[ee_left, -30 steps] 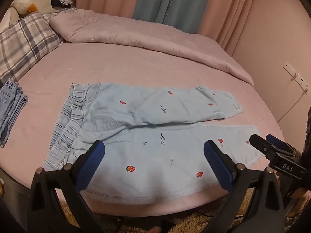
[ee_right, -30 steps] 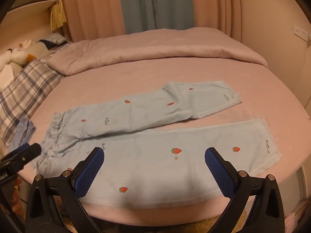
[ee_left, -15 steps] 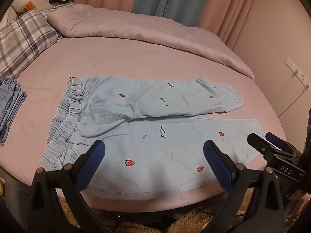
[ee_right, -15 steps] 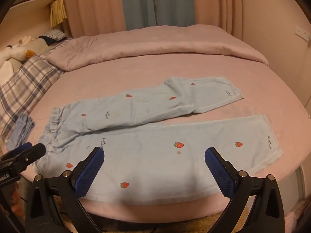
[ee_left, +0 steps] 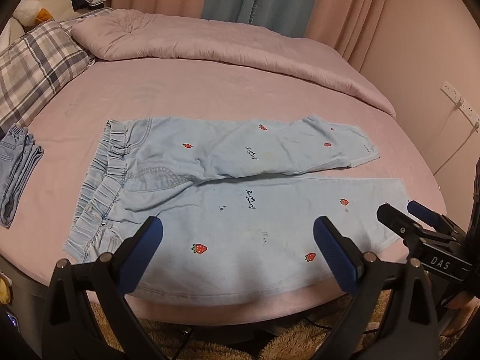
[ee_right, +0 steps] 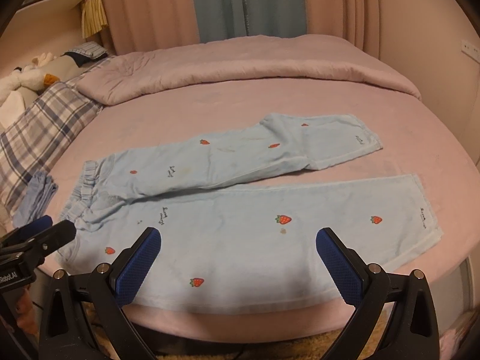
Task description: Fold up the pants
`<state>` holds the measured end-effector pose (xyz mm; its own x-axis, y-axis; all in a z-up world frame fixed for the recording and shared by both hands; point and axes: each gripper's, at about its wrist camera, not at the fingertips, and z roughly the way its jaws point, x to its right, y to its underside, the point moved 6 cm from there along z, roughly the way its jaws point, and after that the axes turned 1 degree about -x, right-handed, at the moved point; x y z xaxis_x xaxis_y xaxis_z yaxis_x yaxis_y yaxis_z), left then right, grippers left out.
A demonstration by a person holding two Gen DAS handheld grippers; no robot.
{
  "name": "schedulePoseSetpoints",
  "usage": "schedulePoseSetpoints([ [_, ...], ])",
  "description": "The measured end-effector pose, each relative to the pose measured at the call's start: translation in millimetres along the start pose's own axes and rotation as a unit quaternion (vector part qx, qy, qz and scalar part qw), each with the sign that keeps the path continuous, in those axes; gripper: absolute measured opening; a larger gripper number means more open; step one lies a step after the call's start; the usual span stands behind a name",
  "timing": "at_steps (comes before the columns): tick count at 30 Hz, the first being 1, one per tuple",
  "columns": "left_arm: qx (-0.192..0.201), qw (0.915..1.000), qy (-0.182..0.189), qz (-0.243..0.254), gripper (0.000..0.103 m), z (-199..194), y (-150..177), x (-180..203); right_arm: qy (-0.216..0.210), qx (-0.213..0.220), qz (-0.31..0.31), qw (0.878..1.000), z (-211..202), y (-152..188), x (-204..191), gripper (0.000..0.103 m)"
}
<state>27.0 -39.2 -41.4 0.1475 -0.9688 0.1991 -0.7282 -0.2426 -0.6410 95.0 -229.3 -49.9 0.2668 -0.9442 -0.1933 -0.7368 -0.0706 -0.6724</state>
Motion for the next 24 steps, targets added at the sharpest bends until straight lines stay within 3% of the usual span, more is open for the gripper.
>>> schedulePoseSetpoints([
  [24, -0.004, 0.9997, -0.005, 0.023, 0.099, 4.2, 3.5, 0.2, -0.017, -0.002, 0.019, 1.0, 1.3, 2.7, 10.4, 0.103],
])
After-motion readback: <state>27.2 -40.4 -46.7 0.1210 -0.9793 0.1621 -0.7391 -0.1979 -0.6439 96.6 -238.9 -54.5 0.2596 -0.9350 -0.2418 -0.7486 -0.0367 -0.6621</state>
